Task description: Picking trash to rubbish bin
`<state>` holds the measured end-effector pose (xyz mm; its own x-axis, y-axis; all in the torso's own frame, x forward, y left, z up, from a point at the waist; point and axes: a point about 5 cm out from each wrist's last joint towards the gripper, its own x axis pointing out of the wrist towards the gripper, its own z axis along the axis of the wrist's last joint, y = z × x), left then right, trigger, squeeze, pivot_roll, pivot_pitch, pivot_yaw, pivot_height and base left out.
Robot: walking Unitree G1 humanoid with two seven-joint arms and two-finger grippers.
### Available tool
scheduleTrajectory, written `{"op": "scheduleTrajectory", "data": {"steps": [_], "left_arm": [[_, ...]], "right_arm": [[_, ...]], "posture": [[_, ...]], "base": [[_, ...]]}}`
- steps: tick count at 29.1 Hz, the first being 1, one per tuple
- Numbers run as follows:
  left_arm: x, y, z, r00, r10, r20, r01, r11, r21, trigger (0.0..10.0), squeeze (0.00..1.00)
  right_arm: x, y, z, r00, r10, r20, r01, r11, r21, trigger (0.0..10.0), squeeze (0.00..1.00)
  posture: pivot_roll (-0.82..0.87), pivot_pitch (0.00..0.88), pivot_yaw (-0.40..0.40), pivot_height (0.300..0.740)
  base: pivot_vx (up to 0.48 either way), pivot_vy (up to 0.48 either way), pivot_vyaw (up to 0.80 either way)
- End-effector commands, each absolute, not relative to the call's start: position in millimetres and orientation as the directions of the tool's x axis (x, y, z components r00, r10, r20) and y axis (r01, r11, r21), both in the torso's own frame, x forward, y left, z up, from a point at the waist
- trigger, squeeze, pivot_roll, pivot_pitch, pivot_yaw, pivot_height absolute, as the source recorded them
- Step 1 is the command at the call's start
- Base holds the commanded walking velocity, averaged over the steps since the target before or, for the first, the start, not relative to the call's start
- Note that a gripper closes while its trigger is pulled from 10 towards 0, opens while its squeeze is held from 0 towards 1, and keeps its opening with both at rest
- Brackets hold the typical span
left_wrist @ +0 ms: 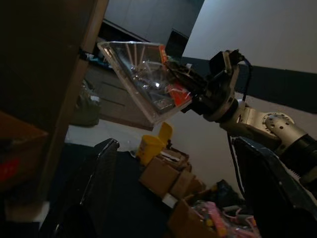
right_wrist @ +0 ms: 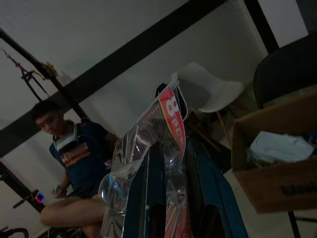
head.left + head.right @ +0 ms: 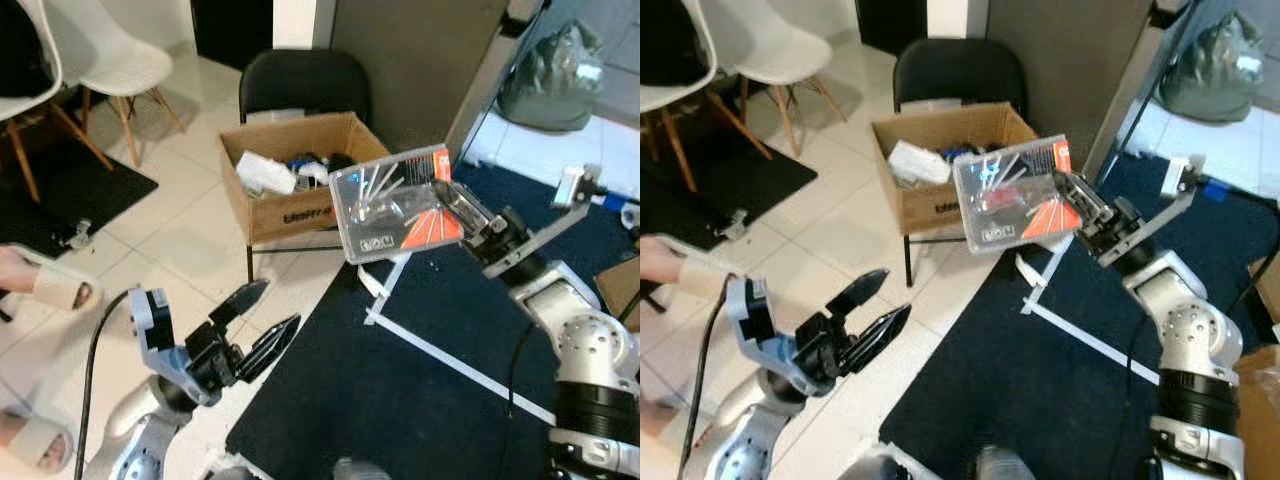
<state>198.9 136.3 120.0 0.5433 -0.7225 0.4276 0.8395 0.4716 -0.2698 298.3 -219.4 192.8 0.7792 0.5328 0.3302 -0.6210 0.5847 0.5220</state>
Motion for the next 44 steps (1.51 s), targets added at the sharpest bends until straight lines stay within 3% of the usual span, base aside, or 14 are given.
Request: {"op": "scheduleTrajectory", "data": {"steps": [1,30,44], "left_arm": [[198,134,117,0.544,-0.727,0.419,0.839,0.466,-0.279,10.0,0.0],[195,134,118,0.544,-0.726,0.42,0.839,0.468,-0.277,10.0,0.0],[194,136,118,0.547,-0.724,0.421,0.837,0.472,-0.277,10.0,0.0]], "right_arm": [[297,-223,193,0.786,0.528,0.323,-0.614,0.6,0.512,10.0,0.0],[298,-220,189,0.786,0.545,0.291,-0.612,0.619,0.492,10.0,0.0],[299,-207,183,0.774,0.601,0.2,-0.625,0.674,0.394,10.0,0.0]], "posture": [[-0.09,0.0,-0.046,0.74],[-0.08,0.0,-0.047,0.74],[-0.08,0.0,-0.046,0.74]], "base": [[0.446,0.0,0.0],[0.45,0.0,0.0],[0.451,0.0,0.0]]}}
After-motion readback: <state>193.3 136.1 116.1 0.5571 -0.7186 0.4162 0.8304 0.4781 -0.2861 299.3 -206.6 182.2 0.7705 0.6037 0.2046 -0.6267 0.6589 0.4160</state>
